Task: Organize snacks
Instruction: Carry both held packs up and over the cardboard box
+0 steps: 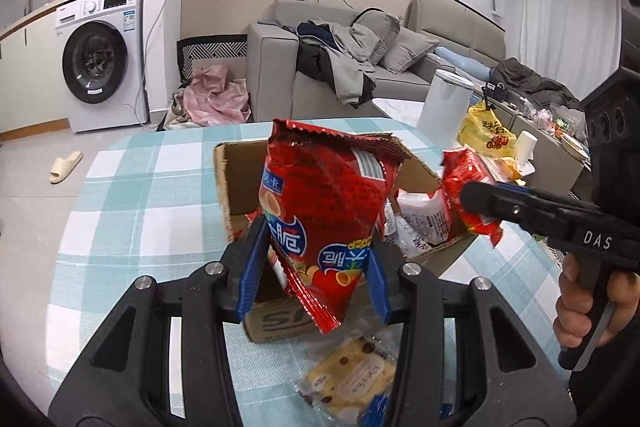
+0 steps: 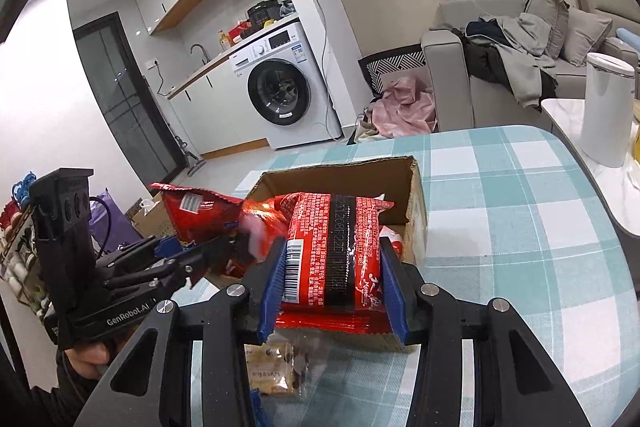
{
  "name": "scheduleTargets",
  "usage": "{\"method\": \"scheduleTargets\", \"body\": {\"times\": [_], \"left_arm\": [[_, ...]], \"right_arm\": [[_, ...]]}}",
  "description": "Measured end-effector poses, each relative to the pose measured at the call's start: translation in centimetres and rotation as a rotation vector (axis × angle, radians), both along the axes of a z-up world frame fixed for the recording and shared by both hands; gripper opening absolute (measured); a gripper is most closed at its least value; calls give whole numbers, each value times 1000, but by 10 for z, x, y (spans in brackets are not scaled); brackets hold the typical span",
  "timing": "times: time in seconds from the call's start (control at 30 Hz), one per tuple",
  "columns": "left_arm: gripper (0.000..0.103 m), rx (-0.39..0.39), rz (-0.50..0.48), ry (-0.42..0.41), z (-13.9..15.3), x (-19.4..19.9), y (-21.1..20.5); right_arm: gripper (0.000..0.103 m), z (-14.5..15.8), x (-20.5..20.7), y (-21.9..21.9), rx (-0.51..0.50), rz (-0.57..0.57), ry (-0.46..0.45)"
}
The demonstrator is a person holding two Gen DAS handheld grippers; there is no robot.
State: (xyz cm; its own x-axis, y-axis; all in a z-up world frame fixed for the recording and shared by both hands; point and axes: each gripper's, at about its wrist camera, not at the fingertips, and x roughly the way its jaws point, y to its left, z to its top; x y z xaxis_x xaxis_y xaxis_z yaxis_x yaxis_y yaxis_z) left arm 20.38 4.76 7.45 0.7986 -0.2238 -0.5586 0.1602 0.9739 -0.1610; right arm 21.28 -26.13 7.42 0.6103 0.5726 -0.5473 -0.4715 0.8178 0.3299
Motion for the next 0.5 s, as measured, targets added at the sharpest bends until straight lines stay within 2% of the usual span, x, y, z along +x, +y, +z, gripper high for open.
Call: {"method": "scheduleTargets", "body": {"times": [0.1,0.5], "left_arm": [[42,-5,-8,12,-5,10,-5],[42,67,10,10,-14,37,-18]], "right_arm": [[44,-1,5,4,-2,0,6],[44,-7,26,9,-12,-24,22]]}}
